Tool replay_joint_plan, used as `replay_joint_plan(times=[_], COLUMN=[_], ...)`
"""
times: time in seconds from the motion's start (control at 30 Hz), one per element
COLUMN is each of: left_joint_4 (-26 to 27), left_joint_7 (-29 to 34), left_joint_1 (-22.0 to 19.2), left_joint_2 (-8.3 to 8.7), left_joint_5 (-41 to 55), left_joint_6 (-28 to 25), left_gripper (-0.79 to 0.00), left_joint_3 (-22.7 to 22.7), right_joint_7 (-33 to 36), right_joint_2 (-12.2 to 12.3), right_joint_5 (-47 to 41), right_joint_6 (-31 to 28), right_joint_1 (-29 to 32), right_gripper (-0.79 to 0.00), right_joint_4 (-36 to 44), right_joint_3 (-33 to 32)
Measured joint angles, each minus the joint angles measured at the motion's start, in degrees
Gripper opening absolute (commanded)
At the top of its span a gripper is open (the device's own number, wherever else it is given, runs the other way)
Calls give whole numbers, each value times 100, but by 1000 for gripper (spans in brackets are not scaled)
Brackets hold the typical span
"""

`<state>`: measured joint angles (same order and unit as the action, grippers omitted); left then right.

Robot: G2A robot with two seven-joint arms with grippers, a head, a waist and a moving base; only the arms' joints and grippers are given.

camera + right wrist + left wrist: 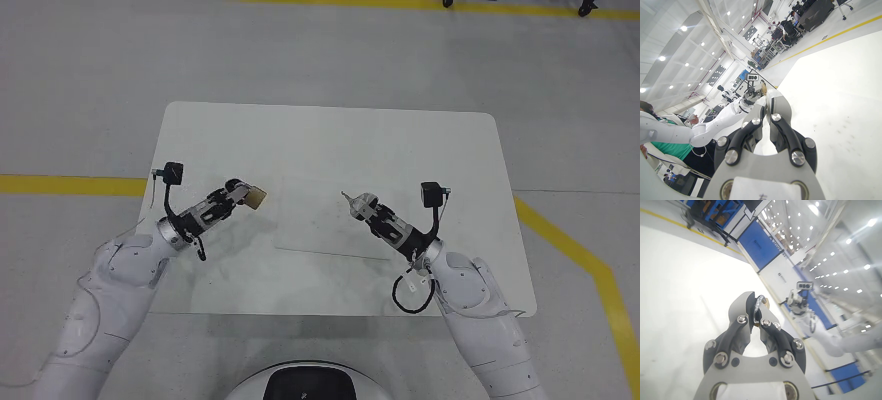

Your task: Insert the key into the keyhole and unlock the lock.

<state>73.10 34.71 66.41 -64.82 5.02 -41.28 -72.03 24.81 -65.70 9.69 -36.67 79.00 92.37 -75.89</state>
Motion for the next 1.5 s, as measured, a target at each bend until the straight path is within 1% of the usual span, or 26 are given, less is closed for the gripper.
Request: replay_joint_plan(times=[0.07, 0.1, 0.17, 0.2, 0.27, 0.3, 0.37, 0.4, 0.47, 0.53, 0.57, 0.63, 0.7, 0.8, 0.87, 0.9, 0.97, 1.07, 1.1, 1.2, 1.27, 1.3, 1.4, 1.5], left_joint_4=[-49, -50, -45, -44, -44, -44, 51, 211, 298, 190, 105, -106, -316, -651, -862, -997, -1241, -1675, -1842, -2265, -2441, -2525, -2848, -3113], left_joint_7=[934, 1355, 1600, 1518, 1068, 758, 515, 519, 743, 926, 957, 930, 901, 933, 1009, 1081, 1201, 1545, 1727, 2135, 2353, 2563, 3051, 3212], left_joint_1=[-49, -45, -39, -38, -38, -38, 32, 118, 127, -21, -122, -373, -604, -916, -1091, -1200, -1392, -1749, -1887, -2208, -2350, -2427, -2585, -2664], left_joint_2=[0, 1, 1, 1, 1, 1, -37, -70, -100, -157, -188, -282, -398, -567, -672, -750, -868, -1057, -1118, -1230, -1282, -1302, -1315, -1329], left_joint_5=[1233, 1845, 2383, 2494, 2304, 1937, 1250, 946, 875, 1362, 1751, 2877, 3789, 4642, 4989, 5227, 5534, 6047, 6143, 6124, 6278, 6387, 6511, 6578], left_joint_6=[431, 519, 412, 371, 364, 368, 425, 511, 653, 819, 882, 986, 1062, 1234, 1367, 1454, 1586, 1904, 2049, 2413, 2701, 2918, 3473, 3808], left_gripper=[-785, -785, -785, -785, -785, -785, -785, -785, -785, -785, -785, -785, -785, -785, -785, -785, -785, -785, -785, -785, -785, -785, -785, -785], left_joint_3=[86, 87, 77, 76, 75, 76, 128, 186, 253, 382, 458, 679, 928, 1248, 1442, 1576, 1766, 2006, 2090, 2260, 2273, 2260, 2200, 2166], right_joint_7=[0, 0, 0, 0, 0, 0, -1, -27, -91, -82, -60, 1, 63, 151, 248, 329, 417, 430, 427, 426, 425, 425, 425, 425], right_joint_2=[0, 0, 0, 0, 0, 0, 0, 0, -2, -7, -8, -16, -29, -44, -47, -46, -46, -46, -46, -46, -46, -46, -46, -46], right_joint_5=[0, 0, 0, 0, 0, 0, 0, 26, 49, -29, -52, -105, -170, -331, -380, -385, -437, -458, -456, -454, -454, -454, -454, -454], right_joint_6=[0, 0, 0, 0, 0, 0, 1, 35, 91, 47, 46, 47, 30, -55, -105, -117, -80, -59, -60, -61, -61, -61, -61, -61], right_joint_1=[0, 0, 0, 0, 0, 0, 0, 5, -6, -88, -150, -337, -531, -787, -929, -1019, -1129, -1150, -1147, -1145, -1146, -1146, -1146, -1145], right_gripper=[-785, -785, -785, -785, -785, -785, -785, -785, -785, -785, -785, -785, -785, -785, -785, -785, -785, -785, -785, -785, -785, -785, -785, -785], right_joint_4=[0, 0, 0, 0, 0, 0, 0, -4, 4, -2, -27, -113, -198, -316, -371, -419, -505, -527, -525, -523, -523, -523, -523, -523], right_joint_3=[0, 0, 0, 0, 0, 0, 0, -9, -20, 2, 10, 47, 112, 183, 215, 229, 240, 242, 242, 241, 241, 241, 241, 241])
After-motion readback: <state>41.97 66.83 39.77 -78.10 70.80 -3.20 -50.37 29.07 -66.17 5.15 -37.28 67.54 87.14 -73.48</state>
